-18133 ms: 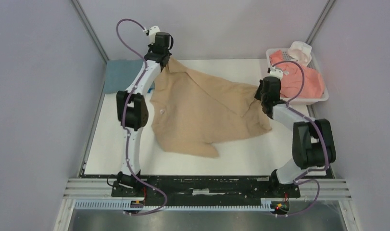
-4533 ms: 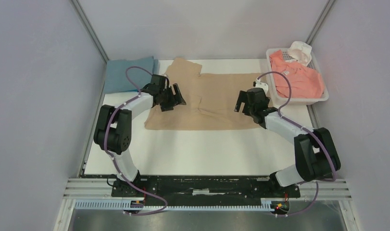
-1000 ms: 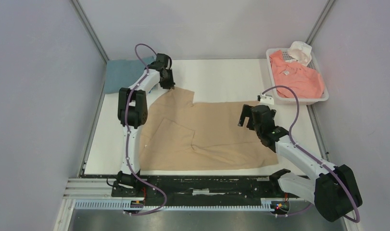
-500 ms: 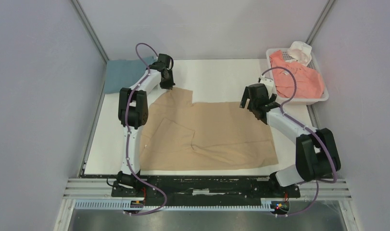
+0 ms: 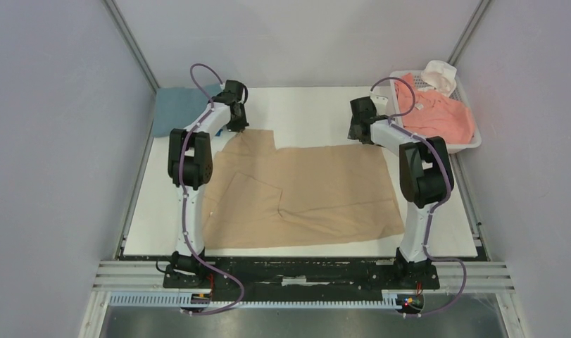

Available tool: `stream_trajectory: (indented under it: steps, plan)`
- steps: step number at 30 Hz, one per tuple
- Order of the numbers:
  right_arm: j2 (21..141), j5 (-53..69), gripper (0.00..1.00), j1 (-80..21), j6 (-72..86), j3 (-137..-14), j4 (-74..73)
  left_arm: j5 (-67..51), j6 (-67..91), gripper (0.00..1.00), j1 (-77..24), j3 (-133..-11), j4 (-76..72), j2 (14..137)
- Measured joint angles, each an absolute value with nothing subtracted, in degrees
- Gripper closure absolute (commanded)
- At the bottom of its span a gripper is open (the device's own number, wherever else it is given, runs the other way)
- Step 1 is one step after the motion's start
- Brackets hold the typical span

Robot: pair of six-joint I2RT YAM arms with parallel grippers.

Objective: Fold and stack the t-shirts
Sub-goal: Grab the side of the flattened tshirt furthest away from the robot with both arms

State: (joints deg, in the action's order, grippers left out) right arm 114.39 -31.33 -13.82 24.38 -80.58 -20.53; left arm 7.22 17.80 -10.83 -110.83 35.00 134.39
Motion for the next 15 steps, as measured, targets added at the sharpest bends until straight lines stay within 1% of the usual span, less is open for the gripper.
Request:
stream_trajectory:
  steps: [6, 8, 15]
  plan:
    - [118.8, -32.8, 0.07, -11.7, 24.5, -82.5, -22.1, 8.7, 17.8, 0.98, -9.3, -109.7, 35.0, 133.7]
    - [119.1, -32.7, 0.09, -11.2, 24.6, -82.8, -21.5, 8.7, 17.8, 0.98, -9.1, -109.7, 35.0, 133.7]
    - [120.1, -31.2, 0.12, -10.9, 25.3, -82.8, -18.2, 9.0, 17.8, 0.98, -9.0, -109.3, 34.6, 133.5]
